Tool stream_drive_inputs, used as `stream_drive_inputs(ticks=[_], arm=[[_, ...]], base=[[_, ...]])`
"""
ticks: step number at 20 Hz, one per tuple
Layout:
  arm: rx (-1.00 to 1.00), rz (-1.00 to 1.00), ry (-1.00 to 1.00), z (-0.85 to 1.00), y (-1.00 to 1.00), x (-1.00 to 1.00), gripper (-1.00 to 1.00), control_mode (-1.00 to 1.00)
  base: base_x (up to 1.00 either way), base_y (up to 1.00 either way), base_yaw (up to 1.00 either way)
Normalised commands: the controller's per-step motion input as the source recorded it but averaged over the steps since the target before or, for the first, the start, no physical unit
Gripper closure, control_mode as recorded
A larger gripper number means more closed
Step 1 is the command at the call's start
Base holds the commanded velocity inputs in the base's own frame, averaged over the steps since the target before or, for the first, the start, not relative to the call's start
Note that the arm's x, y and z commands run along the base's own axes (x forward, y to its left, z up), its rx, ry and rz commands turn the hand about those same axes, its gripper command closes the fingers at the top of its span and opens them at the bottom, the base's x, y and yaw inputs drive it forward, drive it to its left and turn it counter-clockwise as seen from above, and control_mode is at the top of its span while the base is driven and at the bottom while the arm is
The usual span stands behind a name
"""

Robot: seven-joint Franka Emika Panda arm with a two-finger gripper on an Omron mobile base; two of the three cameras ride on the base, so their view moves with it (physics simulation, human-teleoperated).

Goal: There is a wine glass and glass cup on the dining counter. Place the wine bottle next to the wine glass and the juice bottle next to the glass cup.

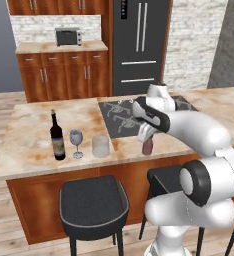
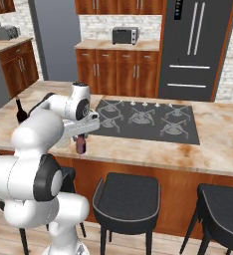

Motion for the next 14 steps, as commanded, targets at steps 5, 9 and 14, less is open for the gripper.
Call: stream_drive_inputs(ticks=[5, 9, 14], arm=[[0.0, 0.11, -0.01, -0.02, 0.22, 0.38, 1.0, -1.0], [0.0, 0.1, -0.1, -0.08, 0.23, 0.39, 1.0, -1.0], [0.0, 0.07, -0.14, -0.16, 0.19, 0.39, 1.0, -1.0]], base=[[0.0, 0.0, 0.0], [0.0, 0.0, 0.0], [0.0, 0.0, 0.0]])
